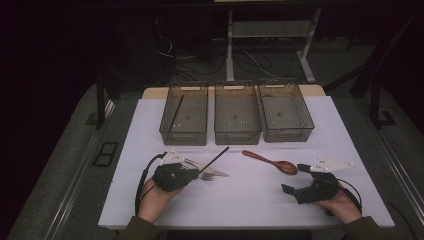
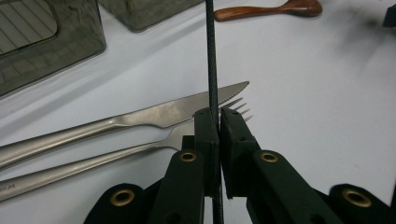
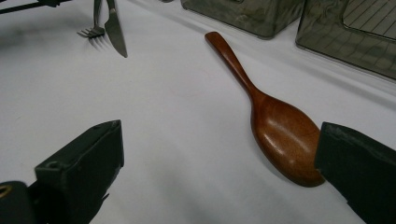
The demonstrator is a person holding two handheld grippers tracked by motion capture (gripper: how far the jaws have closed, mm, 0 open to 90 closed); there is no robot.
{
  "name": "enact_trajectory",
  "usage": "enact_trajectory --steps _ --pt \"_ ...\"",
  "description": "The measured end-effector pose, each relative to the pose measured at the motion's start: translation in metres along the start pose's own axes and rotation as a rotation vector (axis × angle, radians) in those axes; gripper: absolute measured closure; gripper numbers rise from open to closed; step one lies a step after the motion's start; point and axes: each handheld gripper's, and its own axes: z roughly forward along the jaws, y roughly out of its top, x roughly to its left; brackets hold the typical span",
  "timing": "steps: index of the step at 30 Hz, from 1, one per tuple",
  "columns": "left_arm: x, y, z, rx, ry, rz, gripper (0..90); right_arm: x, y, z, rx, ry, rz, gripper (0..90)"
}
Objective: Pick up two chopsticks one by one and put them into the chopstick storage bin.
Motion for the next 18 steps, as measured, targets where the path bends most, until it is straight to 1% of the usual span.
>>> enact_trajectory --steps 2,3,6,11,12,17,18 --pt "0.001 0.001 -0.002 -0.001 -0.005 0.002 85.2 0.0 0.0 0.0 -0.001 0.0 -0.001 1.1" --pt "0.001 0.001 -0.002 -0.007 -0.007 -0.005 85.2 0.0 0.0 0.0 0.0 0.0 0.0 1.1" --pt "0.003 0.004 -0.005 -0.003 -0.014 0.007 85.2 0.0 0.0 0.0 0.0 -0.001 -0.001 1.1" --pt "0.008 0.008 -0.008 -0.011 -0.011 0.01 85.2 0.0 0.0 0.0 0.002 -0.002 0.003 1.1" --pt "0.008 0.008 -0.008 -0.012 -0.009 0.005 85.2 0.0 0.0 0.0 0.0 -0.002 0.002 1.1" --pt "0.013 0.012 -0.011 -0.02 -0.008 0.013 85.2 -0.001 0.0 0.0 0.0 -0.004 0.005 1.1" --pt "0.013 0.013 -0.011 -0.022 -0.007 0.008 85.2 -0.001 0.0 0.0 0.0 -0.004 0.005 1.1"
